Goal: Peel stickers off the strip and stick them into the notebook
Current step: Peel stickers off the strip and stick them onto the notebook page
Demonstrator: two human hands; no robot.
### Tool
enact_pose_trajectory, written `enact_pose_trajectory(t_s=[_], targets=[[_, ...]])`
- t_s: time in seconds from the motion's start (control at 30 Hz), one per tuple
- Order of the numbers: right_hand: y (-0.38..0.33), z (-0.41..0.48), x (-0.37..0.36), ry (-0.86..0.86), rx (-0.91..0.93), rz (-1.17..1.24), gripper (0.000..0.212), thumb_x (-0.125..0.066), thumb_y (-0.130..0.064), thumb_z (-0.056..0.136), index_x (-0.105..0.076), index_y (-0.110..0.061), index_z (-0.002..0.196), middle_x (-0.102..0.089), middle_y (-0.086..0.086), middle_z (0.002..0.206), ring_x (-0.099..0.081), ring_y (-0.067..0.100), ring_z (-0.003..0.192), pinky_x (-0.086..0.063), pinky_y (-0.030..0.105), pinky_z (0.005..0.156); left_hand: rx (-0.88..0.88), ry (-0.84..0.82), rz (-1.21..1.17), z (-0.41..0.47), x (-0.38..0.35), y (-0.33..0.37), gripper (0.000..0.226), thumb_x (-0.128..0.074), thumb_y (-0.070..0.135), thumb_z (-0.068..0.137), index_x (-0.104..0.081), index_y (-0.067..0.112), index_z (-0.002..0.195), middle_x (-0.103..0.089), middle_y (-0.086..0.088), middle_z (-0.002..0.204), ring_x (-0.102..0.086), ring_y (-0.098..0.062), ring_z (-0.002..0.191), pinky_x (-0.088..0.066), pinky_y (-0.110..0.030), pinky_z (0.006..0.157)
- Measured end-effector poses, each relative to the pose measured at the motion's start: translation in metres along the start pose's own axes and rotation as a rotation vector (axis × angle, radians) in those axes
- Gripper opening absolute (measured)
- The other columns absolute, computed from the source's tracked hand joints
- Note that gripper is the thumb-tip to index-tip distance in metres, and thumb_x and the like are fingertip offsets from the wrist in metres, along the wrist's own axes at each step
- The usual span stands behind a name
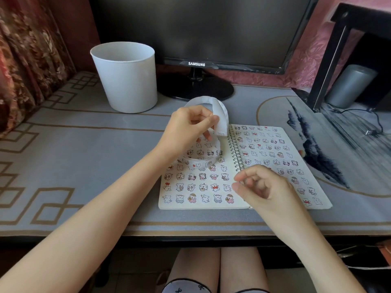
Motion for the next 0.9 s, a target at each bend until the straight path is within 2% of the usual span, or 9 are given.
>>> enact_pose_trajectory(t_s=[0.07,0.17,0.27,0.37,0.47,0.6,0.77,0.9], targets=[[-0.007,0.009,0.004,0.010,0.027,0.051,0.014,-0.072,-0.025,0.079,-0.066,-0.035,0.087,-0.061,-0.010,0.074,-0.050,0.013,0.058,-0.043,0.028,0.062,0.008,0.010,0.002,0.001,0.003,-0.001,0.017,-0.062,0.023,0.092,-0.069,0.009,0.085,-0.073,0.002,0.079,-0.061,-0.009,0.054,-0.040,-0.012,0.052],[-0.026,0.030,0.001,-0.024,0.111,-0.020,0.025,-0.072,-0.028,0.080,-0.065,-0.042,0.098,-0.063,-0.013,0.080,-0.048,0.008,0.059,-0.044,0.029,0.064,0.017,0.025,-0.007,0.004,0.007,0.000,0.018,-0.061,0.022,0.093,-0.069,0.007,0.086,-0.073,-0.002,0.083,-0.057,-0.010,0.051,-0.037,-0.009,0.050],[-0.034,0.050,-0.017,-0.118,0.147,-0.162,0.029,-0.072,-0.034,0.079,-0.065,-0.043,0.105,-0.063,-0.013,0.074,-0.047,0.002,0.060,-0.043,0.027,0.065,0.026,0.029,-0.023,0.006,0.013,0.001,0.017,-0.061,0.022,0.092,-0.068,0.008,0.085,-0.073,-0.001,0.081,-0.055,-0.011,0.049,-0.036,-0.010,0.046],[-0.039,0.062,-0.031,-0.159,0.181,-0.281,0.016,-0.071,-0.037,0.080,-0.070,-0.036,0.096,-0.062,-0.015,0.068,-0.048,-0.008,0.062,-0.033,0.021,0.059,0.033,0.035,-0.031,0.009,0.021,0.005,0.015,-0.062,0.021,0.092,-0.066,0.013,0.079,-0.069,0.010,0.070,-0.054,-0.009,0.045,-0.033,-0.017,0.043],[-0.043,0.071,-0.033,-0.152,0.205,-0.318,0.006,-0.071,-0.037,0.080,-0.071,-0.031,0.082,-0.057,-0.020,0.060,-0.050,-0.007,0.060,-0.035,0.016,0.058,0.044,0.007,0.008,0.013,0.024,0.012,0.017,-0.061,0.021,0.092,-0.064,0.014,0.077,-0.068,0.013,0.066,-0.055,-0.007,0.046,-0.033,-0.021,0.045],[-0.048,0.093,-0.023,-0.057,0.223,-0.179,0.004,-0.072,-0.030,0.080,-0.072,-0.027,0.079,-0.066,-0.010,0.073,-0.057,0.005,0.069,-0.052,0.034,0.072,0.044,-0.012,0.114,0.014,0.033,0.019,0.016,-0.060,0.020,0.093,-0.066,0.008,0.084,-0.069,0.013,0.066,-0.059,-0.006,0.045,-0.037,-0.024,0.043],[-0.063,0.123,-0.033,-0.020,0.263,-0.109,0.001,-0.072,-0.025,0.081,-0.072,-0.024,0.080,-0.067,-0.009,0.073,-0.056,0.001,0.067,-0.052,0.032,0.075,0.004,0.122,0.154,0.012,0.064,0.017,0.013,-0.059,0.022,0.093,-0.065,0.012,0.087,-0.073,0.005,0.082,-0.070,-0.015,0.059,-0.041,-0.021,0.037],[-0.082,0.138,-0.065,-0.067,0.296,-0.136,0.002,-0.070,-0.024,0.082,-0.072,-0.022,0.084,-0.068,-0.010,0.075,-0.062,0.005,0.075,-0.053,0.034,0.078,-0.037,0.253,0.192,0.010,0.092,0.015,0.011,-0.059,0.019,0.093,-0.063,0.015,0.083,-0.071,0.005,0.082,-0.070,-0.011,0.061,-0.044,-0.019,0.039]])
Point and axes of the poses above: each hand's wrist, its own z-axis towards the middle knuckle, its own x-axis out of the back of the hand, y = z × x, the point moved 10 cm from there along z, towards the middle knuckle
